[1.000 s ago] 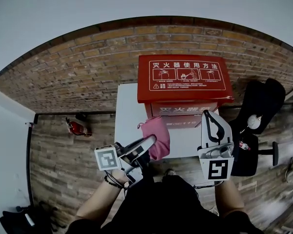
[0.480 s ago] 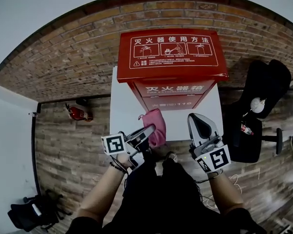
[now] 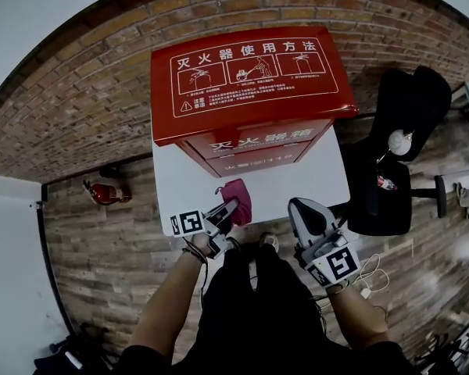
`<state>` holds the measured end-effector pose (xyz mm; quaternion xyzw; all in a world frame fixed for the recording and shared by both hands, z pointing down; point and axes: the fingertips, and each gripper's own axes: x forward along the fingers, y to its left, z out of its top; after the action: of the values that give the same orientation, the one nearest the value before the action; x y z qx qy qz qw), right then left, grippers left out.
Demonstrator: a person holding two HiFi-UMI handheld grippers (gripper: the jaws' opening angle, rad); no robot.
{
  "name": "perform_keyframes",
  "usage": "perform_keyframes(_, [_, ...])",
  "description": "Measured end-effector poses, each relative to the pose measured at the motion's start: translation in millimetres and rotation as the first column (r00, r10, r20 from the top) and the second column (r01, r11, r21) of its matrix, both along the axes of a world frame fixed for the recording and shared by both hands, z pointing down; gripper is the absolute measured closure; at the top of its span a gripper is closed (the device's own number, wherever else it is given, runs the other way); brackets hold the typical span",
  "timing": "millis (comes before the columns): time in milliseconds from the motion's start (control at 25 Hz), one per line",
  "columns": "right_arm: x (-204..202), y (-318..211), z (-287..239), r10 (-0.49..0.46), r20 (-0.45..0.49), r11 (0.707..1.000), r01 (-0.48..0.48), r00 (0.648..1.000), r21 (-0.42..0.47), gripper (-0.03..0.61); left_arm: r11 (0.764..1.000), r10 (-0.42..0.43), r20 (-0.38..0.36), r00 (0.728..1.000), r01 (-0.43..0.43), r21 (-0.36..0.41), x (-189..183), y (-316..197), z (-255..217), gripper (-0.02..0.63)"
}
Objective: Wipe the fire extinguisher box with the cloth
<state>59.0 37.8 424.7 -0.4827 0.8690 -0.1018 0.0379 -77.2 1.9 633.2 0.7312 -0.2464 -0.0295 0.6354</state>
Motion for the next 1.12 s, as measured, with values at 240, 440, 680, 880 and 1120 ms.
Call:
perform_keyframes(240, [4.2,-2.3,5.9,0.042,0.029,0.999,-0.042,0.999,-0.015,0.560,0.995,0.036,0.064,0.997,-0.029,-0.097,6.9,-10.4,81.7,0.554])
perform_keyframes(440, [6.7,-8.9,16.1,0.041,0.010,0.998,-0.041,0.999,-0.040,0.560,0.983,0.022,0.106,0.994,-0.003,-0.182,9.7,-15.0,129.1,0.554])
perform_keyframes(680, [7.1,-11.5,25.7,0.028,-0.046,0.998,-0.030,0.999,-0.057,0.560,0.972,0.029,0.201,0.979,0.019,-0.235,6.3,-10.9,172.3,0.554])
perform_keyframes(880, [8.2,-9.6,33.6,0.024,-0.057,0.997,-0.027,0.998,-0.068,0.560,0.977,0.023,0.363,0.932,0.057,-0.207,1.4,-15.1,188.8,0.549])
perform_keyframes(1120, [11.8,-5.3,34.1,0.004,-0.063,0.998,-0.009,0.998,-0.068,0.560,0.978,0.009,0.417,0.909,0.079,-0.195,5.9,-18.0,184.7,0.494])
